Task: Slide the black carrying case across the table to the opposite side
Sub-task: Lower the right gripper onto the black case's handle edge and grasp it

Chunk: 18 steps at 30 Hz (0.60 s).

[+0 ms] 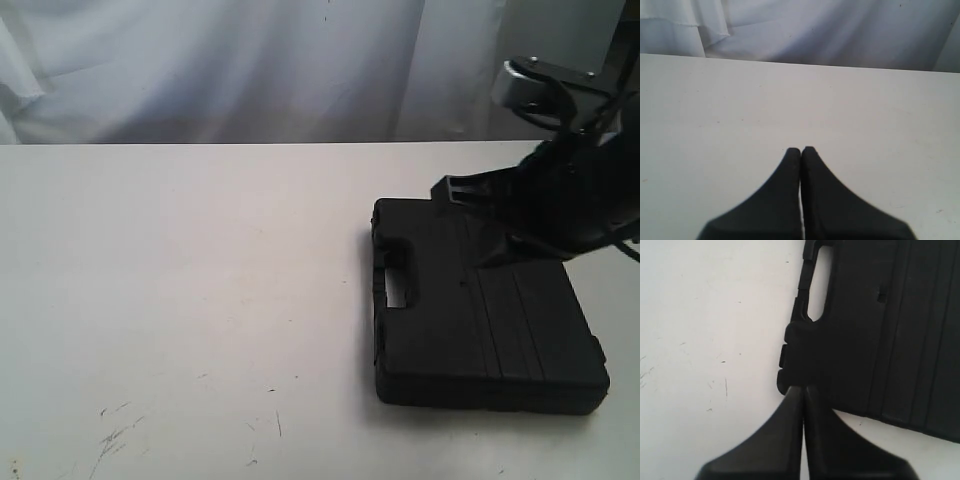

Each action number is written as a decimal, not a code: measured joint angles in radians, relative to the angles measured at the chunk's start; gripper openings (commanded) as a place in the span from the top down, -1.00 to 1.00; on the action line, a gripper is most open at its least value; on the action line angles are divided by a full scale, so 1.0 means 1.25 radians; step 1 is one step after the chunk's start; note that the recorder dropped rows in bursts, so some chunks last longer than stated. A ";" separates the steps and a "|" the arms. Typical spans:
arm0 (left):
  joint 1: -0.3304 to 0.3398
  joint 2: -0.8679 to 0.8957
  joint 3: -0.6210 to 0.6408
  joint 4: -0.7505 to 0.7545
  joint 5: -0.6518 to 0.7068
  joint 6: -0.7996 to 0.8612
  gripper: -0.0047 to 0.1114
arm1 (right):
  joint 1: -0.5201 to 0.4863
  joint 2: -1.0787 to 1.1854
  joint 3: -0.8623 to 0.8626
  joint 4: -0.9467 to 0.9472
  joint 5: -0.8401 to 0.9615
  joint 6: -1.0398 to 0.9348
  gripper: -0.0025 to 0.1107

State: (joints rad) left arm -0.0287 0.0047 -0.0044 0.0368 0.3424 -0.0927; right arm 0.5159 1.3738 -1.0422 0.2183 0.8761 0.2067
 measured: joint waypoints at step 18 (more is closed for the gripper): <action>0.000 0.000 0.000 0.000 0.000 0.000 0.92 | 0.056 0.387 -0.274 -0.113 0.043 0.148 0.96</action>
State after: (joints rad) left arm -0.0287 0.0047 -0.0044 0.0368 0.3424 -0.0927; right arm 0.5864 1.8570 -1.3843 0.0768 0.9304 0.3921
